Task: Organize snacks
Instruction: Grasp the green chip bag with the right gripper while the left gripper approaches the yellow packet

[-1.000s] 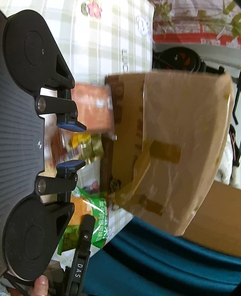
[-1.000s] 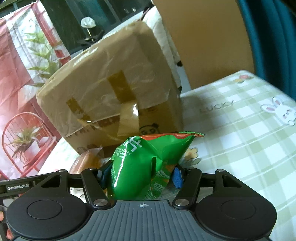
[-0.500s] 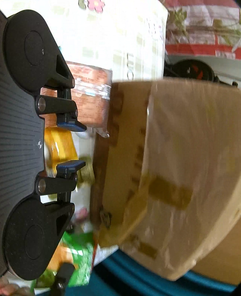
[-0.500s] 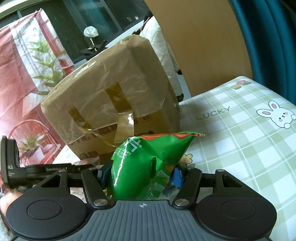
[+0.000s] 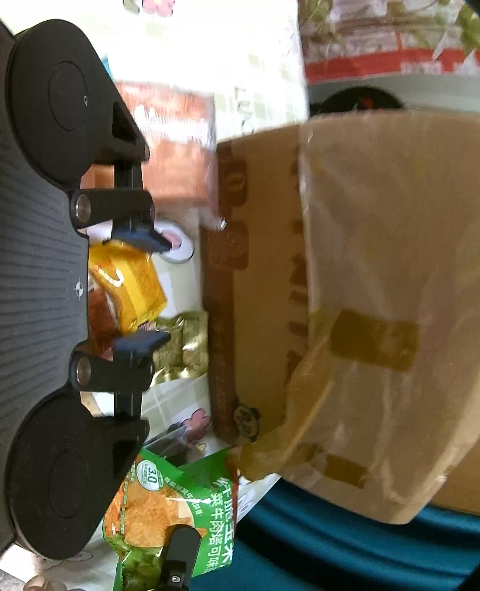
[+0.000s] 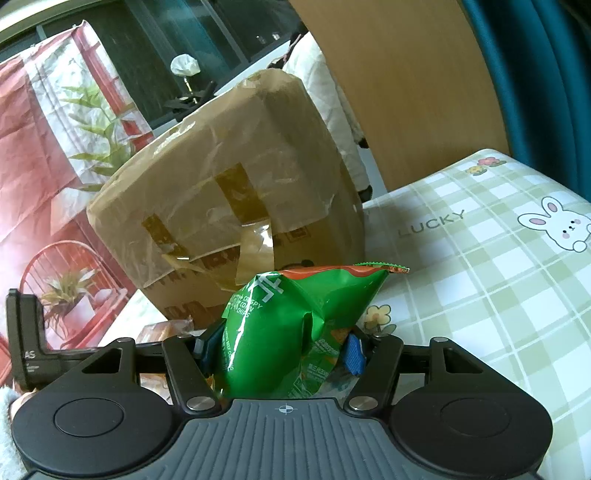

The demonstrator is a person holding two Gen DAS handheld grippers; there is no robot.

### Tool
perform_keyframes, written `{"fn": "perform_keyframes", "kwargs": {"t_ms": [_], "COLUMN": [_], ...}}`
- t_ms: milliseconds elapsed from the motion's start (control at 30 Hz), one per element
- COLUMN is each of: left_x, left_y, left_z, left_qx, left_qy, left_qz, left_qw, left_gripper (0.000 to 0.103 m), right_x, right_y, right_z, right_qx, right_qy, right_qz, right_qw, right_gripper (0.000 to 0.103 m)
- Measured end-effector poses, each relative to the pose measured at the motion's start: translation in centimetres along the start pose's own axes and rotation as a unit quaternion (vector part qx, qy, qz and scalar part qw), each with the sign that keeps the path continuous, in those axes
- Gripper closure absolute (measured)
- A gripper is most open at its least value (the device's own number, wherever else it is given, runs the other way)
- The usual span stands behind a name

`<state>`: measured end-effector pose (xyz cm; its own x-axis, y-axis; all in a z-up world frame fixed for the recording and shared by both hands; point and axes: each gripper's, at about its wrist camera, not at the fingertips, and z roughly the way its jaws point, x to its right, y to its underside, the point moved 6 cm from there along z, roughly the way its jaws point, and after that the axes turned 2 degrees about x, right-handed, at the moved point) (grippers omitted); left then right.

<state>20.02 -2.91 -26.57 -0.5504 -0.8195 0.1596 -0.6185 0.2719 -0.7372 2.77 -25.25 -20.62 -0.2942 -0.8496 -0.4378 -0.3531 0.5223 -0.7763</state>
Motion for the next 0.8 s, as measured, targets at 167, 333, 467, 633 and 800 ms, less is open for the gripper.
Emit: {"fn": "perform_keyframes", "kwargs": {"t_ms": [167, 333, 467, 633, 800], "left_x": [-0.2, 0.6, 0.5, -0.5, -0.1], "left_y": [0.3, 1.8, 2.3, 0.3, 0.8], "left_z": [1.0, -0.1, -1.7, -1.3, 1.0], "left_qx": [-0.013, -0.038, -0.031, 0.016, 0.0], "left_qy": [0.015, 0.037, 0.052, 0.024, -0.02], "left_qz": [-0.017, -0.028, -0.017, -0.024, 0.049], "left_qw": [0.9997, 0.9982, 0.998, 0.9993, 0.9986], "left_gripper": [0.049, 0.042, 0.042, 0.042, 0.042], "right_x": [0.3, 0.4, 0.4, 0.3, 0.1], "right_y": [0.0, 0.0, 0.1, 0.2, 0.1], "right_z": [0.1, 0.2, 0.2, 0.4, 0.4], "right_qx": [-0.003, -0.003, -0.003, -0.006, -0.007], "right_qy": [0.001, 0.0, -0.001, -0.001, -0.001], "right_qz": [0.003, 0.003, 0.001, 0.004, -0.001], "right_qw": [1.0, 1.0, 1.0, 1.0, 1.0], "right_gripper": [0.044, 0.044, 0.044, 0.044, 0.044]}}
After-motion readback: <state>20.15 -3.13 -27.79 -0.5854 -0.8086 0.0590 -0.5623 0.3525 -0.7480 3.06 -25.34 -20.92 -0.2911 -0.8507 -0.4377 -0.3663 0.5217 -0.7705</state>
